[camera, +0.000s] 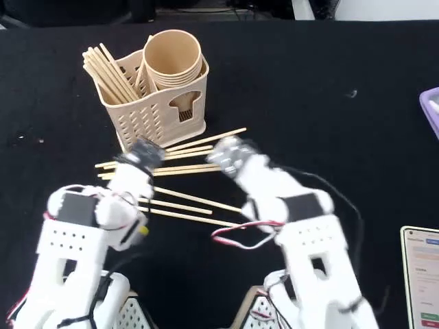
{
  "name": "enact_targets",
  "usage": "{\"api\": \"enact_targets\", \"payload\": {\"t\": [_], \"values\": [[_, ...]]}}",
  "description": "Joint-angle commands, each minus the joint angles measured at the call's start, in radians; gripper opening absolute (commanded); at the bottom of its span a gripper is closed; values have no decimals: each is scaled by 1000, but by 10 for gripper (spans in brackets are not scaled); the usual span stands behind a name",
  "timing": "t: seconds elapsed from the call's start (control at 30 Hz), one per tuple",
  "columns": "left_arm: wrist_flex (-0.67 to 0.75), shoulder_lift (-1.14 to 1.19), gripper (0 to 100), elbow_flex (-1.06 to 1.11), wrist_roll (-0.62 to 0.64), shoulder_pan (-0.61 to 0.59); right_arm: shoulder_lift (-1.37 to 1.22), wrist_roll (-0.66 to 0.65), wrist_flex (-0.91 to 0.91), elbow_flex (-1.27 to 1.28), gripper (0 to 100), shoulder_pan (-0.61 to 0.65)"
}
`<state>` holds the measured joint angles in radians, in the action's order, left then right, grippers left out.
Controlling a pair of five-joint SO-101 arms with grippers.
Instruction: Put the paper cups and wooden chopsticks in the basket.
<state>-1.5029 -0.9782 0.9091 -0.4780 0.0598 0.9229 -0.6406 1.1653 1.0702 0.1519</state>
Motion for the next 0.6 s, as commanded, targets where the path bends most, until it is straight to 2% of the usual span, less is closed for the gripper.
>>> {"api": "enact_targets", "payload": {"t": [0.0,0.1,0.2,0.33,0.57], "values": [[166,-2,225,111,-144,97,110,11,9,79,255,-120],[273,-2,269,166,-160,101,160,18,-44,208,255,-120],[350,0,266,211,-184,105,197,51,-141,311,255,-120],[397,0,266,243,-253,99,231,74,-186,369,254,-81],[474,34,266,239,-292,99,242,112,-241,421,254,-75]]}}
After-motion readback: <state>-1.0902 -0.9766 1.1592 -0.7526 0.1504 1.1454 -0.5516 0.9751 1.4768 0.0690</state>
